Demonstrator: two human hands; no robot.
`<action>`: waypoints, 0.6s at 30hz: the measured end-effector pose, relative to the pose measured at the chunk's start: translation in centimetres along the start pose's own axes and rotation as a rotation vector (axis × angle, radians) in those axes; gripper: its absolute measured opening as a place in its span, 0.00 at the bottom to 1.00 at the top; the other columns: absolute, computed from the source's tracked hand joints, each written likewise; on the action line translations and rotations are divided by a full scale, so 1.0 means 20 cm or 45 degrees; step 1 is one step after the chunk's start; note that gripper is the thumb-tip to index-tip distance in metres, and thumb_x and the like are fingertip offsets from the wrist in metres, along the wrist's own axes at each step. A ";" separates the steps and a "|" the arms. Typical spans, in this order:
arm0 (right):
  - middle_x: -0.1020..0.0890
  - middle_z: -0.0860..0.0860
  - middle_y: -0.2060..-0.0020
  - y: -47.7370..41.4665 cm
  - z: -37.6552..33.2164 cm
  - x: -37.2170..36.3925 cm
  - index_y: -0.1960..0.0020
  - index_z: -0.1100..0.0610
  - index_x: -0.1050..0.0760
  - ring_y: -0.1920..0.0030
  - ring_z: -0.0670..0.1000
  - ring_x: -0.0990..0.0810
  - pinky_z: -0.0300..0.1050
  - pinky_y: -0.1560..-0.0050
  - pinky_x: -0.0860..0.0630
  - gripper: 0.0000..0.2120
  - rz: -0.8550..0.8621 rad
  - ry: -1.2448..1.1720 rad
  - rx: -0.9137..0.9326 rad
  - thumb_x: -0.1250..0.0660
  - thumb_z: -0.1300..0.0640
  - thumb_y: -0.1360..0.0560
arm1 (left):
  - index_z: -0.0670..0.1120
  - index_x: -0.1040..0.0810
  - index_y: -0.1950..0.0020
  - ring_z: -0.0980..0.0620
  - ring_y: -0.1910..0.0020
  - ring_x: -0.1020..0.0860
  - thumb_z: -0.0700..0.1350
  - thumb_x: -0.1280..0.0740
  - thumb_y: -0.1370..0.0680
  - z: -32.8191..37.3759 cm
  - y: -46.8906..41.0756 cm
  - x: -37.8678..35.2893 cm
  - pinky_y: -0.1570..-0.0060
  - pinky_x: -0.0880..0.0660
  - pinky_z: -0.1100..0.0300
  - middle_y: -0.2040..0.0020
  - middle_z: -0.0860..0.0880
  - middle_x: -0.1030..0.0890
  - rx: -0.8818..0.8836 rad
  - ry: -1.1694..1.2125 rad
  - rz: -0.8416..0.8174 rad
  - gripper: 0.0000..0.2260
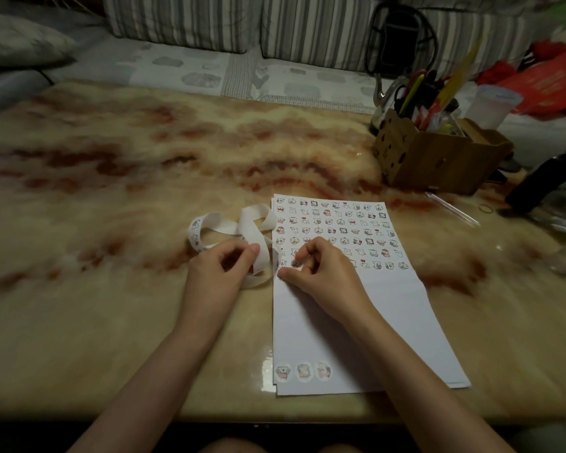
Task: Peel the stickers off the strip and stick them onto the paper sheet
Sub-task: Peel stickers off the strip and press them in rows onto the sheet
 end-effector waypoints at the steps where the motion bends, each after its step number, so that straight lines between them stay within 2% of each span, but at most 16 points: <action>1: 0.23 0.47 0.69 0.00 0.00 -0.01 0.55 0.53 0.28 0.65 0.47 0.25 0.45 0.61 0.30 0.13 -0.011 0.010 0.006 0.26 0.53 0.32 | 0.44 0.19 0.63 0.61 0.68 0.25 0.43 0.32 0.24 0.00 0.00 0.00 0.63 0.30 0.70 0.66 0.51 0.19 -0.003 -0.001 0.002 0.08; 5: 0.24 0.46 0.68 0.00 0.00 0.00 0.54 0.53 0.27 0.65 0.47 0.26 0.45 0.60 0.30 0.06 -0.010 0.028 0.011 0.31 0.57 0.28 | 0.44 0.18 0.60 0.61 0.69 0.23 0.42 0.33 0.23 0.00 0.00 0.02 0.63 0.29 0.70 0.65 0.50 0.18 -0.012 0.041 0.043 0.07; 8: 0.21 0.48 0.66 0.01 -0.04 0.03 0.56 0.54 0.25 0.65 0.47 0.24 0.44 0.61 0.28 0.02 0.036 -0.137 0.058 0.32 0.58 0.26 | 0.43 0.18 0.56 0.60 0.71 0.22 0.43 0.33 0.23 0.00 -0.01 0.04 0.66 0.29 0.72 0.65 0.48 0.18 -0.009 0.094 0.093 0.06; 12: 0.19 0.44 0.62 0.05 -0.20 0.04 0.58 0.54 0.23 0.64 0.41 0.25 0.32 0.63 0.32 0.03 0.039 -0.342 0.296 0.30 0.59 0.27 | 0.44 0.19 0.54 0.59 0.72 0.23 0.43 0.33 0.23 0.00 -0.02 0.06 0.65 0.27 0.69 0.65 0.49 0.19 -0.002 0.165 0.137 0.05; 15: 0.19 0.43 0.63 0.06 -0.27 0.00 0.57 0.54 0.21 0.63 0.41 0.24 0.32 0.63 0.32 0.04 -0.027 -0.367 0.390 0.28 0.61 0.28 | 0.44 0.19 0.55 0.57 0.70 0.23 0.43 0.33 0.23 0.00 -0.02 0.07 0.64 0.27 0.69 0.63 0.49 0.19 0.003 0.229 0.158 0.04; 18: 0.18 0.45 0.63 0.05 -0.28 -0.01 0.57 0.53 0.21 0.63 0.42 0.24 0.33 0.64 0.32 0.06 -0.018 -0.430 0.405 0.28 0.63 0.29 | 0.43 0.19 0.54 0.59 0.70 0.24 0.41 0.33 0.23 0.02 -0.02 0.07 0.66 0.28 0.71 0.63 0.49 0.19 -0.015 0.272 0.159 0.04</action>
Point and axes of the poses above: each hand's wrist, its own y-axis away from the middle knuckle, its own x-axis out of the back of the hand, z = x × y, the point moved 8 cm from there along -y, towards the middle knuckle
